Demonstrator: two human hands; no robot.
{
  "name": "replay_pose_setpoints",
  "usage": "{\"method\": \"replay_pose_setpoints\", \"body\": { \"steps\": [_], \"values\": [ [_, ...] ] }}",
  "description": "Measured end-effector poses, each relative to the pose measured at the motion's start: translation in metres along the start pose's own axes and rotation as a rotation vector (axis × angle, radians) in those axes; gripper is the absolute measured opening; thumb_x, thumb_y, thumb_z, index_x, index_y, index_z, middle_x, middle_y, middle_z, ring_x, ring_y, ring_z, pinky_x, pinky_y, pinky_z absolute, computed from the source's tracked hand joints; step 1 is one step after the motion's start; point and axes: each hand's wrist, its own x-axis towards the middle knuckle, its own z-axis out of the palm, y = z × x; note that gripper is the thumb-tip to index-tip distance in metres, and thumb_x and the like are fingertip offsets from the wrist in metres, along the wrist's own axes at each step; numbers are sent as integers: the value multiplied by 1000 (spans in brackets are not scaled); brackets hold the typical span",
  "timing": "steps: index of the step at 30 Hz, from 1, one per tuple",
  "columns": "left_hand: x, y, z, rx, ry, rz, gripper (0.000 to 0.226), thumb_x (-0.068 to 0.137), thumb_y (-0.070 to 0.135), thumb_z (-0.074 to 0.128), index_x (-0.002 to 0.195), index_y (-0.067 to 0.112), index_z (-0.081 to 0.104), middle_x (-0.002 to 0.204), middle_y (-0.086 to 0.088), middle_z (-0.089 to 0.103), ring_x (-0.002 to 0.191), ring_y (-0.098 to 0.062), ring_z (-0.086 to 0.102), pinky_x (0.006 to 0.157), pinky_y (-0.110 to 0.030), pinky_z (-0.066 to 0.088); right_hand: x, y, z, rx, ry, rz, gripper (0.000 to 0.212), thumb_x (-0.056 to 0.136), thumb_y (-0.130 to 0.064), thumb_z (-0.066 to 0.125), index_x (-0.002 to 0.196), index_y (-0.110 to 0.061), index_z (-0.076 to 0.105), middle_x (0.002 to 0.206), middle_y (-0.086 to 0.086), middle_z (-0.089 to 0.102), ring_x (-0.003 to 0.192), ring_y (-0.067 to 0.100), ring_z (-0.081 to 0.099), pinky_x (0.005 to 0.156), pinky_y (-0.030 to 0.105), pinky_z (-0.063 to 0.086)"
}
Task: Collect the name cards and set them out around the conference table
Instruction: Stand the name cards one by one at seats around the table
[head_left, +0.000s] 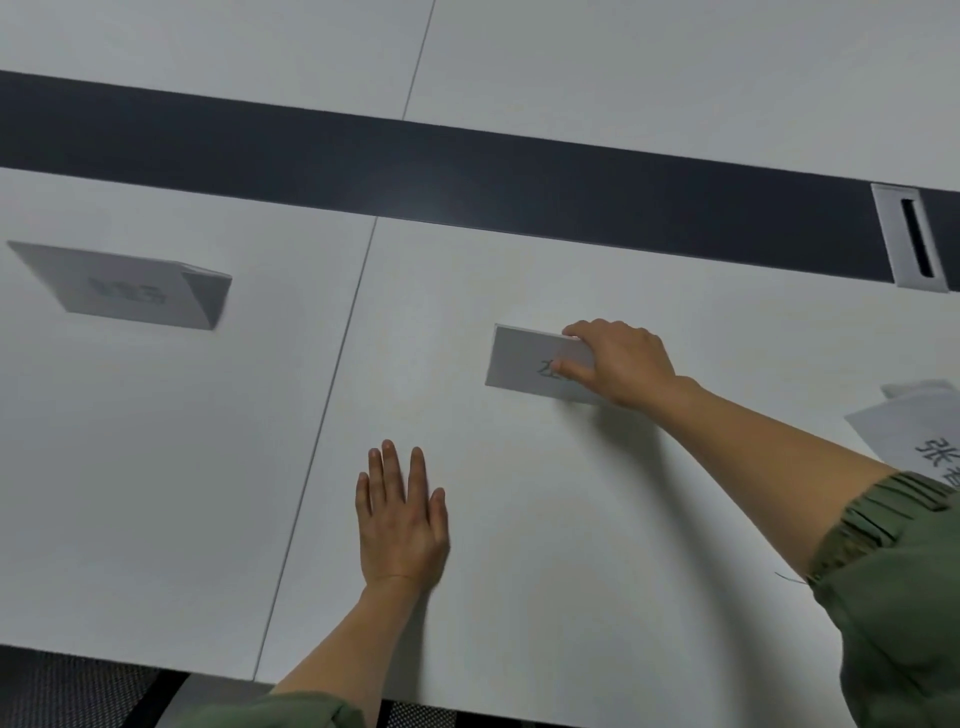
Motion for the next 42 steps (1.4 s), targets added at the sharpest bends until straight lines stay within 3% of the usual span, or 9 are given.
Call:
{"method": "replay_pose_setpoints", "body": {
  "steps": [6,10,12,14,18,24,31,36,42],
  "values": [
    [-1,0,-8,-1,-43,30,62,99,44,16,153,15,13,160,-18,6,149,-31,-2,120,-45,1,-44,20,-12,32,154,43,67,90,-55,55,146,-24,36,145,4,45,128,28,43,104,43,33],
    [10,4,-33,116,-253,40,62,99,41,26,152,12,12,158,-24,6,147,-40,6,117,-48,16,-104,55,-16,69,198,173,61,94,-49,52,147,-23,35,149,5,42,130,28,43,103,45,38],
    [16,11,-54,208,-335,47,56,97,34,37,146,11,24,152,-27,21,139,-42,23,108,-47,32,-138,74,-18,100,179,232,58,96,-48,49,146,-24,34,148,4,41,127,27,47,99,42,42],
    [20,24,-72,268,-395,122,42,93,29,44,132,13,41,134,-16,43,121,-33,45,95,-39,41,-169,94,-19,135,148,288,53,96,-48,48,144,-26,37,143,3,46,120,26,54,94,39,46],
    [6,92,-101,163,-500,284,37,95,38,44,128,20,50,128,-6,55,116,-25,54,91,-33,42,-226,137,-21,191,101,384,42,95,-46,49,131,-23,54,126,1,62,107,21,62,88,36,49],
    [-40,230,-119,76,-410,482,40,96,38,46,133,22,51,129,-6,58,118,-24,54,93,-34,43,-310,216,-22,308,148,503,37,93,-43,55,123,-22,62,122,-1,66,106,19,62,84,35,51],
    [-96,384,-104,-11,-358,514,37,95,38,49,129,23,53,120,-6,62,119,-23,49,92,-34,42,-403,344,-26,349,130,565,34,93,-40,55,121,-22,61,118,1,66,99,24,62,81,36,52],
    [-128,445,-91,-7,-370,542,37,94,38,51,128,24,54,121,-5,61,115,-23,53,92,-34,44,-448,417,-23,402,132,644,38,93,-43,58,125,-22,59,121,1,65,109,22,60,88,35,49],
    [-103,491,-94,79,-238,621,43,94,33,52,135,20,48,129,-5,54,118,-25,52,92,-35,45,-459,474,-6,426,51,720,40,93,-43,58,128,-23,57,126,5,62,111,23,58,93,37,49]
  ]
}}
